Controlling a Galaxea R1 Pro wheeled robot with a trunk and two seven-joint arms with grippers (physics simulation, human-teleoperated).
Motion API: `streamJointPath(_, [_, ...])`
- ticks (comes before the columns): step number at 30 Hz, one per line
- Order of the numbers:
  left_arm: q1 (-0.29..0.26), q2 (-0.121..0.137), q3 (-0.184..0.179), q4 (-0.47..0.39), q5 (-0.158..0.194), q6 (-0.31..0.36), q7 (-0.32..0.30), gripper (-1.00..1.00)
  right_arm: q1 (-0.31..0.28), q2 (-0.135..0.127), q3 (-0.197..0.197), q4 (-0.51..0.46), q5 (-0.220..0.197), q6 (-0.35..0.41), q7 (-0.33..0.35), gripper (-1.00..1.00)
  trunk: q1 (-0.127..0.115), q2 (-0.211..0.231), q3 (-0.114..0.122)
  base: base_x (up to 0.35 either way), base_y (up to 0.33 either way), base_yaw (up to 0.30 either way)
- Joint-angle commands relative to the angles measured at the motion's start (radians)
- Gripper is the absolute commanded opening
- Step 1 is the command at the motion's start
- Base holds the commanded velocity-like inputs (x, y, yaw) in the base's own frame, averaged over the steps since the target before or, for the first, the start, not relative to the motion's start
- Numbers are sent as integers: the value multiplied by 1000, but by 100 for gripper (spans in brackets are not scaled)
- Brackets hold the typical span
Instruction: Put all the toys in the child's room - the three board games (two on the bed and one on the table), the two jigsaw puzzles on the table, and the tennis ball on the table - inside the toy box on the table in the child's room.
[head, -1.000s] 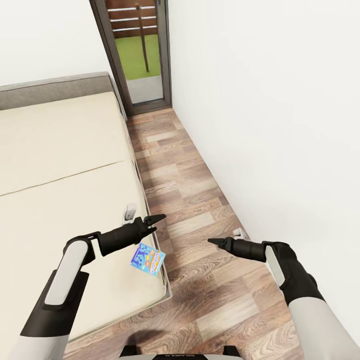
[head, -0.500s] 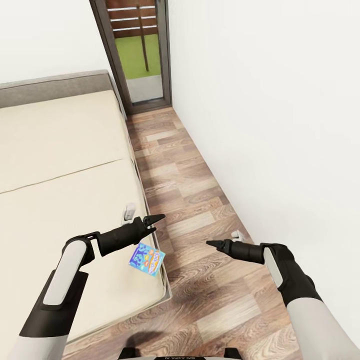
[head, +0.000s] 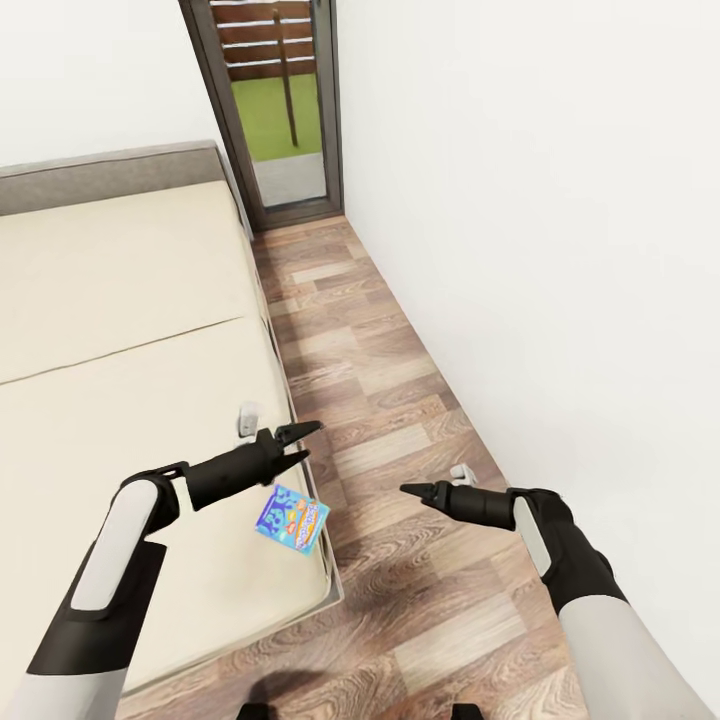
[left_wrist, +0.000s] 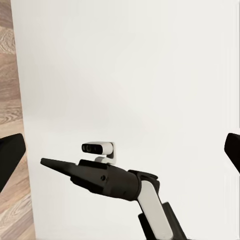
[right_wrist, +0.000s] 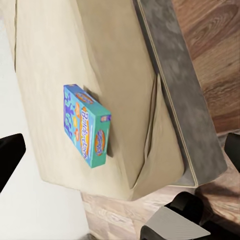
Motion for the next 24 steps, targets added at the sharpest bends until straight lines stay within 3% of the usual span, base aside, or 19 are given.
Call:
streamJointPath(1, [0,8,3,-2,28,4,11,100,0,5,-1,0,2,5,2,100,4,-8,-2,0,0,0])
streamJointPath(10, [5,41,17,-4,85,10,13,100,0,18,24,1,12,5,2,100,38,-71,-17,0,0,0])
streamJointPath(24, [6,51,20,-5,103,12,13,100,1,22,49,1,14,6,7,100,92,-169,-39,0,0,0])
